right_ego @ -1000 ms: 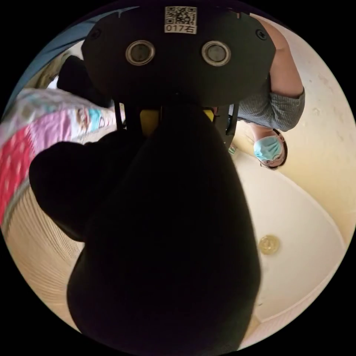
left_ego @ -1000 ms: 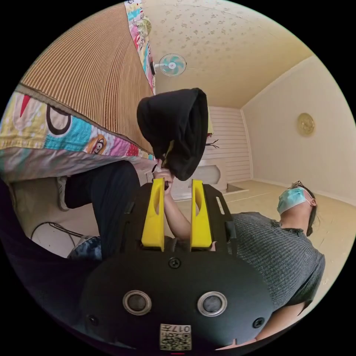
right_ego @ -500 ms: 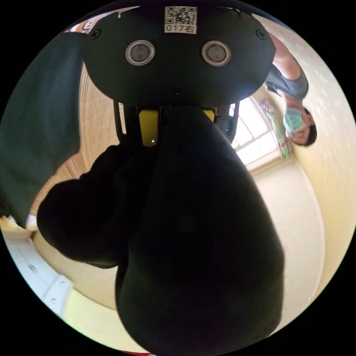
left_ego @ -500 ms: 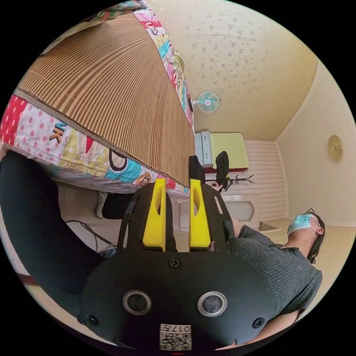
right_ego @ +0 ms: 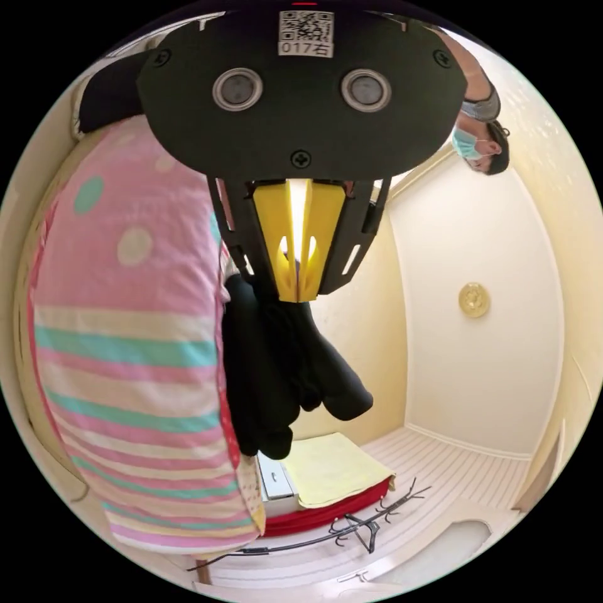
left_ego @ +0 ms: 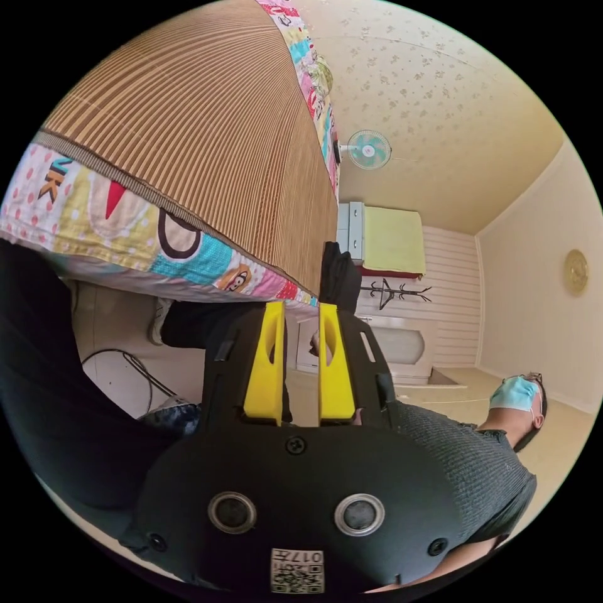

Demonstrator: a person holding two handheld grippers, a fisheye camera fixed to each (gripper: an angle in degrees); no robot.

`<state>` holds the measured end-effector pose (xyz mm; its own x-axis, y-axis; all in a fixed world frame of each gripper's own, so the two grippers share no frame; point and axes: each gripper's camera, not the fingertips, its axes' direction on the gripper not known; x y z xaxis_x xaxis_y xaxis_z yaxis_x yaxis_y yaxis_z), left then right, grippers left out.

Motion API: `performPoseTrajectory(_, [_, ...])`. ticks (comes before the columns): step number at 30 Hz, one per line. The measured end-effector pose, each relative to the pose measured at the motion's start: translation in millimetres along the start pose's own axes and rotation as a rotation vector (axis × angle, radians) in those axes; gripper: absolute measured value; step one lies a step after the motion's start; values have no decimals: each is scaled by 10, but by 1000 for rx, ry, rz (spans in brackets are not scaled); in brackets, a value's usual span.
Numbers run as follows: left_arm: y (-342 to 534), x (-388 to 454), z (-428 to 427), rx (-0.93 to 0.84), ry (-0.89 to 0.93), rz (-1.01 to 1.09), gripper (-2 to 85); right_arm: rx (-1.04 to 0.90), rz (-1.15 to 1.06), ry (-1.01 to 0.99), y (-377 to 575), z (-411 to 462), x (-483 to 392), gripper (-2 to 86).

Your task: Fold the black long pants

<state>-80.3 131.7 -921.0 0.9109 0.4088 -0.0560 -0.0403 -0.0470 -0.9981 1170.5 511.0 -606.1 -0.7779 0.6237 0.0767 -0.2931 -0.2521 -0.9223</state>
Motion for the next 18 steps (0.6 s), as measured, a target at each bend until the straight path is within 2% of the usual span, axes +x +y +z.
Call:
performPoseTrajectory(6, [104, -57, 274, 15, -121, 60, 68, -78, 84, -130, 1337, -670, -49, 8])
performPoseTrajectory(11, [227, -138, 125, 154, -215, 62, 65, 111, 58, -404, 2286, -1162, -179, 5])
performPoseTrajectory(14, [169, -41, -279, 323, -326, 117, 65, 111, 63, -355, 2295, -1137, -318, 4])
performPoseTrajectory(16, [-72, 183, -634, 430, -476, 163, 71, 67, 25, -334, 2170, -985, -518, 4])
performPoseTrajectory(18, [-376, 397, -876, 476, -496, 203, 86, -6, -8, -354, 2009, -757, -712, 4])
